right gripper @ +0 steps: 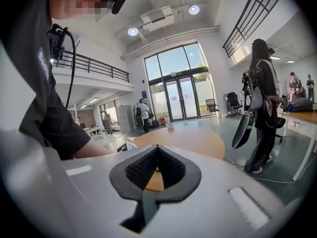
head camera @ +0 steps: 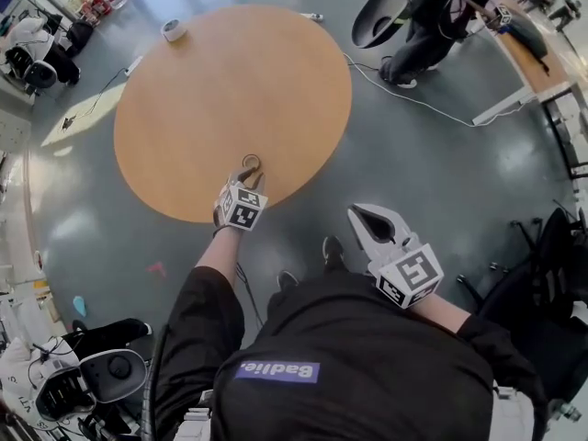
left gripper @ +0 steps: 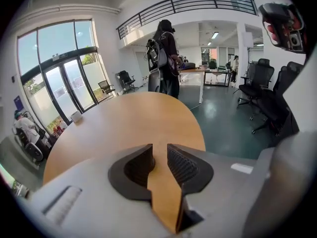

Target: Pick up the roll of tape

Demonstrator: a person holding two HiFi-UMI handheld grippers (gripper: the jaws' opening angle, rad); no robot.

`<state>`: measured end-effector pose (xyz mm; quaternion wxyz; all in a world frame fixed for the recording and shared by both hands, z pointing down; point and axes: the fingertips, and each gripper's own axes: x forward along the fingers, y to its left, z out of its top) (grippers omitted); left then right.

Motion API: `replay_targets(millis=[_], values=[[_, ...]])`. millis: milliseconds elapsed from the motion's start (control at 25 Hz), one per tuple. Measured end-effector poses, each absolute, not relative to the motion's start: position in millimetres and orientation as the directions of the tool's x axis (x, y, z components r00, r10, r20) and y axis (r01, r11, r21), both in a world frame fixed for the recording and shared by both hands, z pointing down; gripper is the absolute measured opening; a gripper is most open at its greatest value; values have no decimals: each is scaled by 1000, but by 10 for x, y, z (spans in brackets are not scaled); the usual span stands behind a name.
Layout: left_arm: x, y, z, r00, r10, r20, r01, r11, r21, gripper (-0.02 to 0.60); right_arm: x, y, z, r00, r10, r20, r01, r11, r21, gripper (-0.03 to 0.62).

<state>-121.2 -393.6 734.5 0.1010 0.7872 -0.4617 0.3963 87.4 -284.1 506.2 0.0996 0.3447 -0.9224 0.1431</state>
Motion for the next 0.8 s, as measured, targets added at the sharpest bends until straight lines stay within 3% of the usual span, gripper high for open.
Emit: replay_targets(millis=[800], values=[[-1490, -4396, 8021, 158, -549, 821, -808, -550, -212, 238, 1179, -3002, 5381, -692, -605, 394, -709, 672, -214, 5]])
